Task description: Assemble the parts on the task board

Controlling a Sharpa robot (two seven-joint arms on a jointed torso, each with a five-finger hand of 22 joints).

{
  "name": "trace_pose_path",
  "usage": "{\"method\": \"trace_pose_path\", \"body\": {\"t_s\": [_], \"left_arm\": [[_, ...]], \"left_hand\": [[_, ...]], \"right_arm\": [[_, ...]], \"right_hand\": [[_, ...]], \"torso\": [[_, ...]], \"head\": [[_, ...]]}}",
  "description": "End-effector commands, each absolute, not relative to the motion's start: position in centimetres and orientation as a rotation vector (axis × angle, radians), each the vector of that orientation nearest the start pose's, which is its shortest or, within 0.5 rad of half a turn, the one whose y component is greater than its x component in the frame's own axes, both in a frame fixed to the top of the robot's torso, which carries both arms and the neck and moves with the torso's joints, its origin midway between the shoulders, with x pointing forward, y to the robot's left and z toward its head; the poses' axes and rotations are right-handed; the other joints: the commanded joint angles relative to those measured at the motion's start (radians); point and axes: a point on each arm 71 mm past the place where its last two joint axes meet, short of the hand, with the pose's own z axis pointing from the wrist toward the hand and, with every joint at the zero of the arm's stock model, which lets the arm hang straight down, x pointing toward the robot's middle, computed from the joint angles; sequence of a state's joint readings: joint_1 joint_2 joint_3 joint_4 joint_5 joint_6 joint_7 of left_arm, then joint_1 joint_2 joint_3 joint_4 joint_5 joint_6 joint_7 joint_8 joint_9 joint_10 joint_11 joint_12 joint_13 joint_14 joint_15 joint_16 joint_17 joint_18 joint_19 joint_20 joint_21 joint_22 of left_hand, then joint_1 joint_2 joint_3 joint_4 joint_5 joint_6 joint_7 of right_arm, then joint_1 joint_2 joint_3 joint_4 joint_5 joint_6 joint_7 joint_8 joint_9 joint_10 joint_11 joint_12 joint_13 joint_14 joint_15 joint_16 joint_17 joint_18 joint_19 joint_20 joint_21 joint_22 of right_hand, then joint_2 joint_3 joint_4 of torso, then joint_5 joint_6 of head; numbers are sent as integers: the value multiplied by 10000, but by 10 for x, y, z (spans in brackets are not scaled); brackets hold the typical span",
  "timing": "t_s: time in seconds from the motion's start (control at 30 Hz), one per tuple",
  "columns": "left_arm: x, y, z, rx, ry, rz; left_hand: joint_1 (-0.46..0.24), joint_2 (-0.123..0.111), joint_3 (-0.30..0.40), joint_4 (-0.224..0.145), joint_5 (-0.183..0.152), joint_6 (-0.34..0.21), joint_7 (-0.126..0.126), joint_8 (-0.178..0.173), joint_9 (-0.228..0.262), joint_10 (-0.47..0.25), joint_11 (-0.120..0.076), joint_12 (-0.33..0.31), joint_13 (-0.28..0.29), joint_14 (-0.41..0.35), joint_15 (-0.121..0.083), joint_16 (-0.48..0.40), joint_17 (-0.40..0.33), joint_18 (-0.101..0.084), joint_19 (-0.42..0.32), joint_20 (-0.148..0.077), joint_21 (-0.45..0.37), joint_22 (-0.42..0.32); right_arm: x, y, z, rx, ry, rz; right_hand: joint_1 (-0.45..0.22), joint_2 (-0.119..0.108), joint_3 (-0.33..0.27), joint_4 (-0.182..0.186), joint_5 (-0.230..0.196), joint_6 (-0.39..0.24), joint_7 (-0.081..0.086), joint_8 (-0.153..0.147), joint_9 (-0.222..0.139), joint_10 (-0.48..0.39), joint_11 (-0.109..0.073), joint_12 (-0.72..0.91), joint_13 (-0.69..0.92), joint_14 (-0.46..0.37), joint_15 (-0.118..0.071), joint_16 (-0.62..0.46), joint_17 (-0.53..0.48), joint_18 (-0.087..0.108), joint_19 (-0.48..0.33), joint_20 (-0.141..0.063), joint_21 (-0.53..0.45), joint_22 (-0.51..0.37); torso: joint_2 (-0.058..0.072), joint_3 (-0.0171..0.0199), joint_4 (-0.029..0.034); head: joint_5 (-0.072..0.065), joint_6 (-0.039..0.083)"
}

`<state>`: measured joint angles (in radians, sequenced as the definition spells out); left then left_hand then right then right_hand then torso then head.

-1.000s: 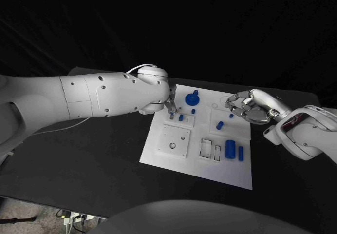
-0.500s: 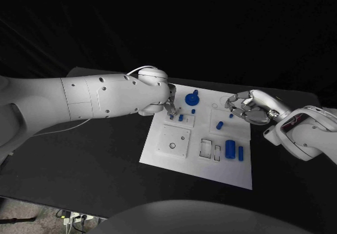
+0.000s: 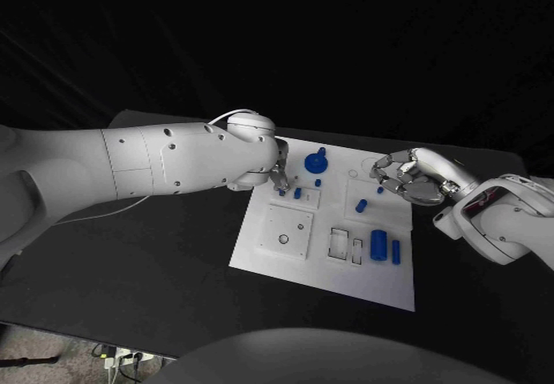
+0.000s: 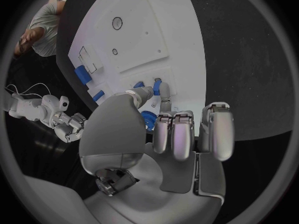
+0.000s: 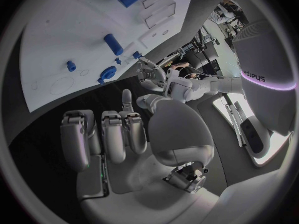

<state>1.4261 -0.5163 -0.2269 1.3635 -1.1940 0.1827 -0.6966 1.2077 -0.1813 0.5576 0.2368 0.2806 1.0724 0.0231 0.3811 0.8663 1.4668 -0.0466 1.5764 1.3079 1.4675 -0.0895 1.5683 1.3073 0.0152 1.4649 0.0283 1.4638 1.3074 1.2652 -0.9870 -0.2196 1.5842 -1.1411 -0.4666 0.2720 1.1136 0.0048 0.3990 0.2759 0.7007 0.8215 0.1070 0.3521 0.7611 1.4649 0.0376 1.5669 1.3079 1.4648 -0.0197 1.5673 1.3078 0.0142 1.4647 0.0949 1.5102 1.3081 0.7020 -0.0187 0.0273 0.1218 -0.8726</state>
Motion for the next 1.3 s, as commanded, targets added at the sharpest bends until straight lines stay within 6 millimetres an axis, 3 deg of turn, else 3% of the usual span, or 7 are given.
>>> {"method": "trace_pose_path", "body": {"t_s": [0.03,1.3], "left_arm": [[516,122,-185,1132,22379,200],[512,121,-189,1175,22612,92]], "left_hand": [[51,74,-13,-65,68,120,-162,54,8,1040,-77,-56,2629,1033,-48,25,2635,153,307,-72,-59,2223],[103,94,5,-118,72,113,-162,47,39,1040,-78,-56,2629,1033,-50,25,2635,160,291,-76,-90,2213]], "right_arm": [[451,-245,-196,-677,15838,9384],[450,-246,-200,-612,15979,9338]], "right_hand": [[94,-2,73,13,56,-5,7,40,14,1059,19,39,2629,1060,59,35,2630,70,467,33,-58,2347],[189,-29,144,13,291,-30,11,57,91,1059,17,39,2629,1060,56,35,2630,73,457,29,-71,2342]], "torso": [[-4,-2,-1],[-8,-3,-4]], "head": [[-8,0],[18,0]]}}
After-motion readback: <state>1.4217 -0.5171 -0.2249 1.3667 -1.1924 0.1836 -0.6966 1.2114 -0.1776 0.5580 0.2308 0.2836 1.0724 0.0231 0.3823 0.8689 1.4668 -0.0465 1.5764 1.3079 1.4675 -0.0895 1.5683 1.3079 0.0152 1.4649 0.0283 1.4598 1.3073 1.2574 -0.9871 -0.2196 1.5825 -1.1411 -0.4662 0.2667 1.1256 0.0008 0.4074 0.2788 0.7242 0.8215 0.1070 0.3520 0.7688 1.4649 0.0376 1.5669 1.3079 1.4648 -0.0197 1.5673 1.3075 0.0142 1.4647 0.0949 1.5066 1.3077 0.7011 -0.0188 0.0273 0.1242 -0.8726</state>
